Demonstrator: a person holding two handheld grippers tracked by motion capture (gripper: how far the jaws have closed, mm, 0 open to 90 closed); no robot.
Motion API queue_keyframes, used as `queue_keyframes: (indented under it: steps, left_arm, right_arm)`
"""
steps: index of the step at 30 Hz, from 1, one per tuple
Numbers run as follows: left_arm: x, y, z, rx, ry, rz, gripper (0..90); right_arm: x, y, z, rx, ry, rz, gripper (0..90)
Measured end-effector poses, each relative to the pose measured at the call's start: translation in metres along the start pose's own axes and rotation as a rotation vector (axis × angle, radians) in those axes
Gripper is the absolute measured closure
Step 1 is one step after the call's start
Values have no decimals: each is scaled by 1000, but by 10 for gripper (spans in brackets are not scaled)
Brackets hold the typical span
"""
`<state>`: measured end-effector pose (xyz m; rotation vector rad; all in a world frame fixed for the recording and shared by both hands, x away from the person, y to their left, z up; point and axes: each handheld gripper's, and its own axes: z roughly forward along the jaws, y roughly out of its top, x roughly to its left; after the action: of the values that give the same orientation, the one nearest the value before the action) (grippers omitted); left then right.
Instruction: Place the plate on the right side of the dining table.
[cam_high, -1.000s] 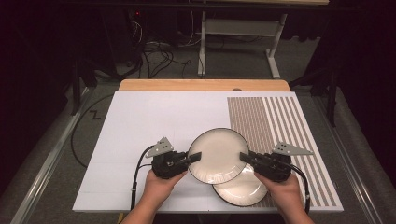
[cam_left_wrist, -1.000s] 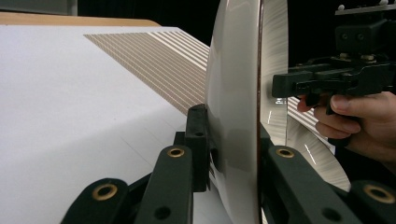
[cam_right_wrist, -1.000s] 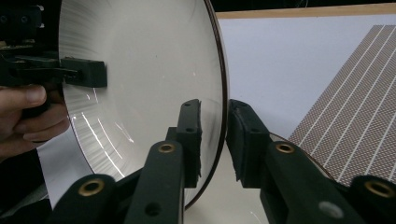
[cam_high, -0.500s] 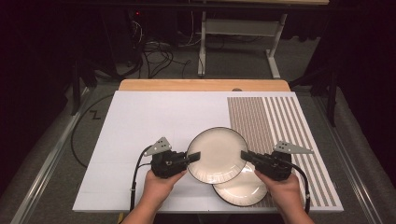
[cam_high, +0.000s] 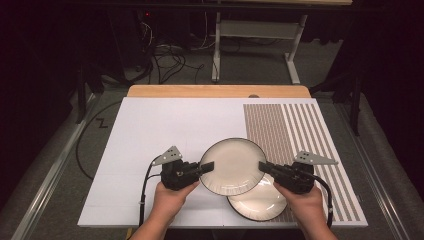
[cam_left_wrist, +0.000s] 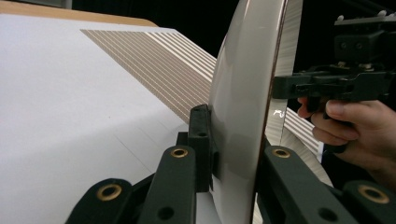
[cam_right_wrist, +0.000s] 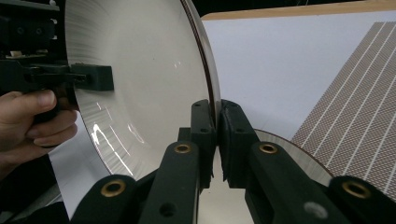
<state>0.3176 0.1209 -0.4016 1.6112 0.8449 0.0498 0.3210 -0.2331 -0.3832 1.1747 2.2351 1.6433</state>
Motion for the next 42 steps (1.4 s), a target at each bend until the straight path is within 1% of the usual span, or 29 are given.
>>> queue_keyframes:
  steps: [1, 6, 9, 12, 15, 16, 17, 18, 19, 20, 22, 23, 24, 25, 29, 30, 31, 33, 40, 41, 42]
  left_arm:
    - [-2, 2, 1, -3, 4, 13, 804]
    - [-8, 6, 3, -9, 4, 26, 804]
    - [-12, 12, 9, -7, 0, 39, 803]
    - [-17, 17, 17, -1, -6, 51, 803]
    - [-20, 21, 26, 2, -16, 48, 803]
    - [-20, 21, 26, 2, -16, 48, 803]
    - [-21, 24, 33, 3, -24, 49, 803]
    - [-21, 24, 33, 3, -24, 49, 803]
    - [-22, 27, 41, 4, -34, 42, 803]
    - [-22, 29, 46, 7, -40, 37, 803]
    - [-23, 33, 55, 16, -47, 46, 803]
    - [-23, 33, 55, 16, -47, 46, 803]
    - [-23, 36, 59, 24, -49, 48, 803]
    - [-25, 41, 70, 34, -55, 48, 803]
    - [-28, 53, 93, 61, -66, 64, 802]
    - [-28, 53, 93, 61, -66, 64, 802]
    - [-30, 59, 104, 76, -71, 76, 802]
    - [-32, 64, 117, 90, -80, 85, 802]
    - [-32, 72, 155, 134, -112, 92, 801]
    - [-32, 72, 155, 134, -112, 92, 800]
    - [-33, 74, 166, 146, -117, 89, 799]
  right_arm:
    - [1, 2, -2, -2, -12, -9, 875]
    - [1, 6, -9, -9, -22, -19, 877]
    - [0, 10, -15, -12, -30, -28, 877]
    - [-3, 13, -22, -13, -40, -29, 878]
    - [-8, 17, -30, -14, -53, -37, 878]
    - [-8, 17, -30, -14, -53, -37, 878]
    - [-12, 19, -36, -15, -61, -38, 878]
    - [-14, 20, -39, -17, -65, -36, 878]
    - [-16, 20, -41, -21, -69, -35, 878]
    - [-19, 21, -44, -24, -74, -32, 877]
    - [-24, 22, -49, -34, -86, -25, 878]
    - [-24, 22, -49, -34, -86, -25, 878]
    - [-27, 23, -52, -39, -93, -24, 879]
    - [-34, 24, -58, -47, -107, -14, 879]
    - [-49, 24, -69, -65, -131, 13, 881]
    - [-49, 24, -69, -65, -131, 13, 881]
    - [-56, 24, -75, -73, -146, 24, 882]
    - [-63, 23, -81, -80, -163, 36, 883]
    - [-87, 20, -100, -98, -216, 67, 885]
    - [-87, 20, -100, -98, -216, 67, 885]
    - [-94, 19, -104, -102, -228, 86, 886]
